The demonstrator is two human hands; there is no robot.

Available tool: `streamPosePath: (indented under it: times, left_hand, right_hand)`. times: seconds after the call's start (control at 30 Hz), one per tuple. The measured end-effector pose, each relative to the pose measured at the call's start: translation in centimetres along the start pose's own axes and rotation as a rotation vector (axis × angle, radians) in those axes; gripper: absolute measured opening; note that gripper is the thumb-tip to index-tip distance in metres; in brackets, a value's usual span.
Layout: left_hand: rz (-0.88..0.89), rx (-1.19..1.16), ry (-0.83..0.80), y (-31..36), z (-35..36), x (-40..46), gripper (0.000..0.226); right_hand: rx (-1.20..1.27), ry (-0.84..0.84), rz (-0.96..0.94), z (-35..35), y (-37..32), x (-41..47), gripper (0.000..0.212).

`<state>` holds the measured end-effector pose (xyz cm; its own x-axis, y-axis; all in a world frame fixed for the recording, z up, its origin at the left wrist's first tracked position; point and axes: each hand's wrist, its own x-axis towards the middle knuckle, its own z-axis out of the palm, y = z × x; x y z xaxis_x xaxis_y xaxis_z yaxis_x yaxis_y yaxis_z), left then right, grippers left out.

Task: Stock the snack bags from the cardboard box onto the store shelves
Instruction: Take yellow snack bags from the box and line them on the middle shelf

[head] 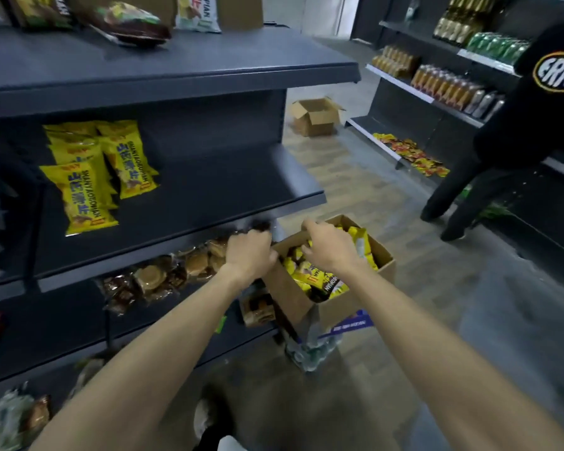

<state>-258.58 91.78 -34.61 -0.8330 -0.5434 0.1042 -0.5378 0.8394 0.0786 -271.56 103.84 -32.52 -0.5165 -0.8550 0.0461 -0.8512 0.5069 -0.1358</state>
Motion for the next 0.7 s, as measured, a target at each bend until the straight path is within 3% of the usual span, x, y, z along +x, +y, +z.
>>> streamPosePath:
  times: [0.2,0.47,0.7]
  left_hand:
    - [0.067,-0.033,-0.082,6.0,2.7,1.6,0.021]
    - [0.123,-0.057,-0.178,7.8,6.9,4.4,0.015]
    - [0.14,-0.161,-0.3,7.2,11.2,8.3,0.039]
  right_hand:
    - [0.038,-0.001,0.198,-0.4,7.5,-3.5,0.033]
    - [0.076,-0.035,0.348,1.4,12.6,-3.5,0.028]
    - [0.123,-0.1,0.424,3.7,14.4,-0.4,0.029]
